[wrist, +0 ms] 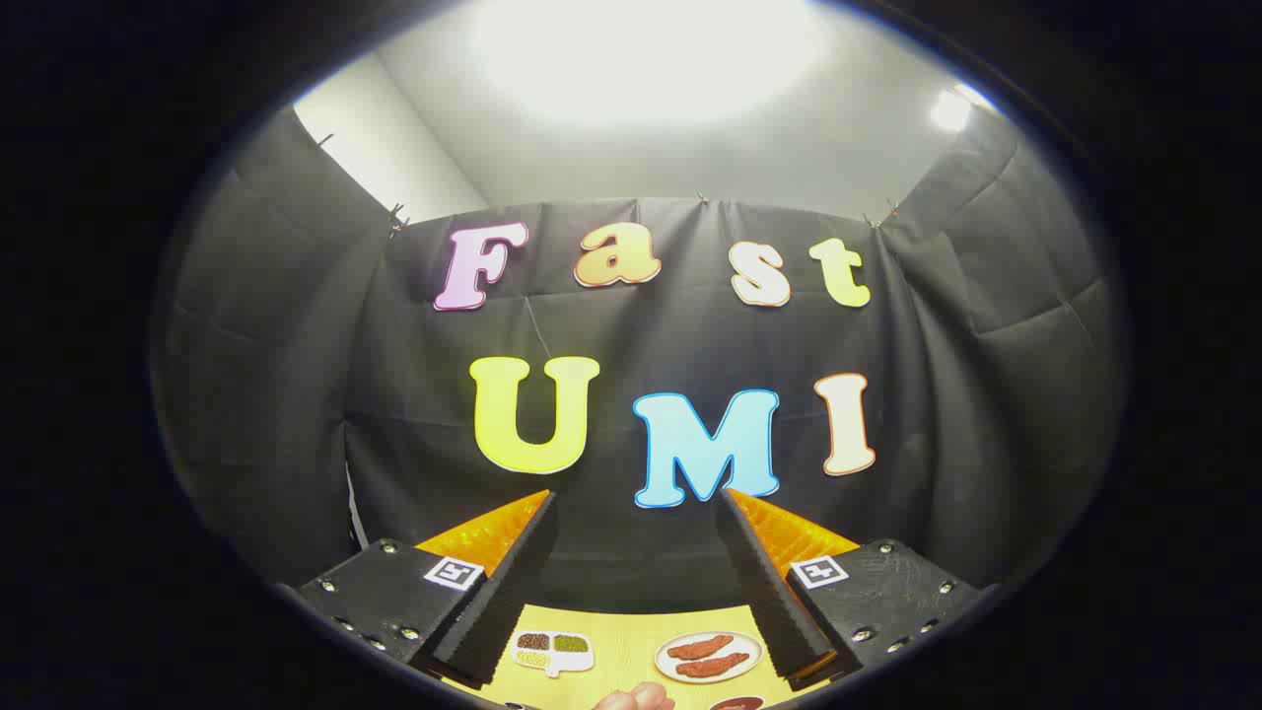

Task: Take the bottle from table, then pour the juice into the cup, finally place the bottle on the coaster

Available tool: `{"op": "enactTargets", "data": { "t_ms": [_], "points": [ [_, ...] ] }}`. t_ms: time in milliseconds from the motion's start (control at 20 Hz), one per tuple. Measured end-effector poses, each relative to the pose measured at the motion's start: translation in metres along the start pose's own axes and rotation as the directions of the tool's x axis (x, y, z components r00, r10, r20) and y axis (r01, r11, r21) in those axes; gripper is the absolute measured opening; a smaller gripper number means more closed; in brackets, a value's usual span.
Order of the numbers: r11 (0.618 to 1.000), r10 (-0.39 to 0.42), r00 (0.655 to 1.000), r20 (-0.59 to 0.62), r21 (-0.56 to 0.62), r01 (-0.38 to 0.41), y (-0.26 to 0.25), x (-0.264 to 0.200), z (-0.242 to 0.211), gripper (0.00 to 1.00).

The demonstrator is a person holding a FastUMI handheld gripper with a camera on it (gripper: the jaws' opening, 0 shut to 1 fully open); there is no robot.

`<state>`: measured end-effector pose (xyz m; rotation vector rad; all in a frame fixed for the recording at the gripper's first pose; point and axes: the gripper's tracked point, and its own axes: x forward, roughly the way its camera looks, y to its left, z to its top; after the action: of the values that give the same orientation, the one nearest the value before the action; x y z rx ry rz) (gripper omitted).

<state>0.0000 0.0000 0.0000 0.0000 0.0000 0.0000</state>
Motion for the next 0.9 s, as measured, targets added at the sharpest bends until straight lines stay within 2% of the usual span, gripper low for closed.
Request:
{"op": "enactTargets", "data": {
  "t_ms": [250, 550, 900],
  "points": [
    [0.999, 0.048, 0.999, 0.007, 0.013, -0.048, 0.013, 0.001, -0.003, 0.98],
    [1.000, 0.007, 1.000, -0.030, -0.003, -0.007, 0.010, 0.001, -0.016, 0.98],
    [0.998, 0.010, 1.000, -0.010, 0.056, -0.009, 0.014, -0.007, -0.028, 0.98]
  ]
}}
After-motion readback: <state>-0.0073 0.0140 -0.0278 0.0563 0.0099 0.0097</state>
